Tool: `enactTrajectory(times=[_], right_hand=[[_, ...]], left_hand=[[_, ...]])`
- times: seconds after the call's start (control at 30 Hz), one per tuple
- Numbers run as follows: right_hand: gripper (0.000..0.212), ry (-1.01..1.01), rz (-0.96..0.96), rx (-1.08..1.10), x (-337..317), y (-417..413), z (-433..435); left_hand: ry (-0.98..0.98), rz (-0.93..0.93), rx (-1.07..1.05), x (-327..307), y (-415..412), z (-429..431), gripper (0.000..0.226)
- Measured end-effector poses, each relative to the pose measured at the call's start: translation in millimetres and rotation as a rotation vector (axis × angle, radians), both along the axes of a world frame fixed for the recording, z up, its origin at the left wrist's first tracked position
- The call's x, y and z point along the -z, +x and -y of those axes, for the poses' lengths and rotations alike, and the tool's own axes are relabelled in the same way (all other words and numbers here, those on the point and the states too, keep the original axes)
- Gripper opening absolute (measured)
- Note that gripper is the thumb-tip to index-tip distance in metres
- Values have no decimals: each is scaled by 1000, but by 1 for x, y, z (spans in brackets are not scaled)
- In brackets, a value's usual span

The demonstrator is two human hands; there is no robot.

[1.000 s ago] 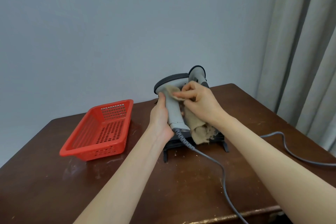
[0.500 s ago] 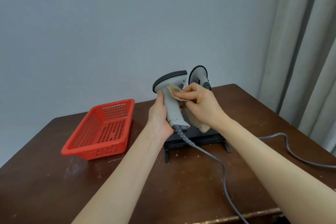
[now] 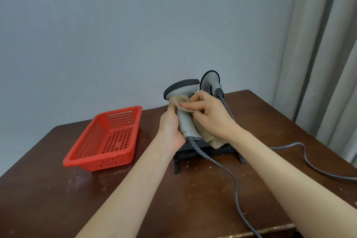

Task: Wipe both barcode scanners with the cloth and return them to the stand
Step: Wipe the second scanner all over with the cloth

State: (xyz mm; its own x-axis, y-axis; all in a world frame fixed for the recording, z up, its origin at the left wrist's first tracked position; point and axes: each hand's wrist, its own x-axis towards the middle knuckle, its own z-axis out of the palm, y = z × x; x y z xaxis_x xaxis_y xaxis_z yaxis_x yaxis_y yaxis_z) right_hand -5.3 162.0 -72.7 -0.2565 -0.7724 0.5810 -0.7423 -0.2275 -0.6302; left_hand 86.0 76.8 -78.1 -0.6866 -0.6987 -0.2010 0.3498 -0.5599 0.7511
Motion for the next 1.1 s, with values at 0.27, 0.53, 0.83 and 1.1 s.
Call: enactTrajectory(times=[0.27,0.53,0.83,1.1], right_hand=[[32,-60,52,141,-3,-7,1],[34,-73,-13,53,-5,-9,-5],[36,-93,-117,116,-13,-19,-2],[30,-20,-293,-11,7,-11,-12]], left_hand=[[47,-50,28,3,4,-5,36],[-124,-46,9,5,2,-12,27],[-189,-42,-46,3,0,-14,25],[-167,-25,-23,6,0,-10,25]])
